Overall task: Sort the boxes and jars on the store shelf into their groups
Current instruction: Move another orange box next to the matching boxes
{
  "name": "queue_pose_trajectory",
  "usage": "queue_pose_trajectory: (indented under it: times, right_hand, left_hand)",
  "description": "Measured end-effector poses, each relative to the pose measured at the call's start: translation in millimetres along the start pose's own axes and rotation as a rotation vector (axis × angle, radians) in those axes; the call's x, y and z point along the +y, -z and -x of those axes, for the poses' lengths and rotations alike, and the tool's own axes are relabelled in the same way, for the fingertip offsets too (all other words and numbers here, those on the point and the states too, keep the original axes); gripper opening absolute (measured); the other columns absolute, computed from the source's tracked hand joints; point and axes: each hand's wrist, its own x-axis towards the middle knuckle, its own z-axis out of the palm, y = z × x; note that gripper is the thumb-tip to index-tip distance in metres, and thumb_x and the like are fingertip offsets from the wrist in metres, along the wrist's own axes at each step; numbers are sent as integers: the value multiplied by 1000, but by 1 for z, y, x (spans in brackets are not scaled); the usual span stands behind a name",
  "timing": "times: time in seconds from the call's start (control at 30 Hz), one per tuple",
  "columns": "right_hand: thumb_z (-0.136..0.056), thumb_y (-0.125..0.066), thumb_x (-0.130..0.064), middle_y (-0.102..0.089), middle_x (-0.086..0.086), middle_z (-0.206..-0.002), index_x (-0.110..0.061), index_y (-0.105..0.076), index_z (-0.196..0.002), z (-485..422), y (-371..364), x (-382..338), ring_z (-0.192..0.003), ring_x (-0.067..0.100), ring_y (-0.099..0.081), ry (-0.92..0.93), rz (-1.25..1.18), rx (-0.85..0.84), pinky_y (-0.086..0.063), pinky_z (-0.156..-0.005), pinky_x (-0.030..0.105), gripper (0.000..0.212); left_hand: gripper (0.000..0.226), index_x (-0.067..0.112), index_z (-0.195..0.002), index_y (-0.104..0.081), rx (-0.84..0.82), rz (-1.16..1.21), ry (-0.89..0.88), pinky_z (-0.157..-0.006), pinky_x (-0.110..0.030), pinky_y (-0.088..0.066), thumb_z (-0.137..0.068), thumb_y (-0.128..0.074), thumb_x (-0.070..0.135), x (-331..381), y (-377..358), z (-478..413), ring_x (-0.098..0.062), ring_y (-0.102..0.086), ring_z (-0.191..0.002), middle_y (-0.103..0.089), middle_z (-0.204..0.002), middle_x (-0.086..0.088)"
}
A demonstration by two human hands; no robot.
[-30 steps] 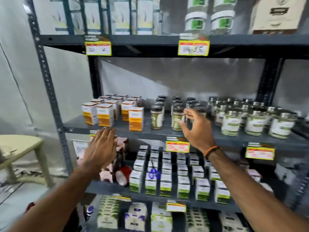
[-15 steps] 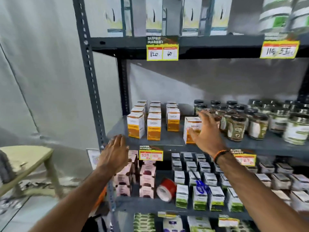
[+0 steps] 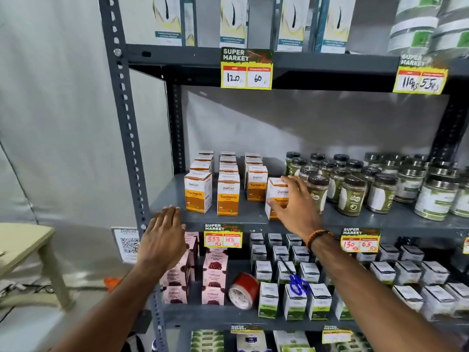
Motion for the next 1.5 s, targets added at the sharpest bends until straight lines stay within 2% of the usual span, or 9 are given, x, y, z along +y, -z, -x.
queue_pose_trajectory:
  times: [0.23, 0.37, 0.43, 0.5, 0.63, 0.8, 1.0, 1.23, 1.5]
  right_hand:
    - [-91, -69, -53, -30, 2, -163, -21, -36, -156, -13, -25, -20, -133, 24, -53, 34, -9, -31, -55, -98, 45, 79]
    - [-89, -68, -59, -27, 4, -166, -25, -21, -162, -11, -31, -20, -141, 26, -46, 11, -43, -14, -52, -104, 50, 93]
    - [-85, -72, -61, -32, 6, -165, -25, -11, -164, -5, -33, -15, -146, 26, -39, -66, -113, -11, -45, -111, 52, 106]
    - [-81, -77, -59, -46, 6, -157, -22, -14, -163, 1, -34, -11, -141, 26, -47, -126, -150, -25, -46, -110, 50, 110]
    - [-79, -85, -48, -69, 0, -119, -20, -47, -138, 10, -37, -12, -106, 21, -68, -120, -146, 8, -56, -87, 34, 76]
    - [-78, -85, -50, -63, -9, -100, -17, -54, -124, 13, -45, -22, -86, 12, -60, -131, -109, 30, -50, -74, 25, 64]
    - [-82, -82, -48, -60, -6, -98, -16, -53, -112, 16, -51, -23, -84, 12, -58, -163, -87, 34, -50, -71, 26, 52]
    - [-81, -82, -45, -63, -6, -99, -16, -55, -114, 17, -53, -26, -83, 11, -61, -173, -101, 59, -49, -69, 21, 52]
    - [-82, -82, -47, -63, -8, -100, -17, -56, -115, 17, -51, -28, -85, 10, -62, -162, -98, 43, -50, -72, 20, 51]
  left_hand:
    - [55, 0, -147, -41, 12, 33, 23, -119, -49, -29, -101, -35, 29, 0, -1, 0, -36, -39, -143, -45, -152, -22]
    - [56, 1, -150, -37, -5, 62, 24, -121, -48, -25, -102, -35, 31, 0, -1, -1, -36, -34, -146, -41, -155, -22]
    - [61, 2, -151, -34, -22, 102, 43, -121, -48, -26, -102, -30, 38, 2, 2, -4, -35, -32, -147, -39, -156, -21]
    - [71, 3, -152, -30, -33, 171, 96, -119, -49, -30, -101, -27, 52, 4, 7, -9, -34, -34, -145, -39, -157, -21]
    - [88, 5, -153, -24, -40, 344, 207, -103, -55, -47, -93, -48, 64, 13, 13, -29, -38, -47, -136, -42, -154, -21]
    - [73, 18, -130, -40, -2, 501, 318, -68, -43, -59, -81, -69, 63, 30, 16, -49, -31, -69, -99, -67, -122, -9]
    - [66, 13, -125, -44, 21, 505, 371, -68, -40, -56, -84, -71, 57, 41, 15, -58, -25, -65, -81, -71, -104, -5]
    - [68, 21, -110, -57, 91, 456, 409, -66, -42, -61, -72, -67, 77, 40, 12, -49, -18, -68, -70, -69, -85, 7]
    - [63, 23, -99, -59, 124, 435, 418, -64, -41, -61, -70, -66, 79, 44, 18, -45, -17, -67, -64, -67, -76, 7]
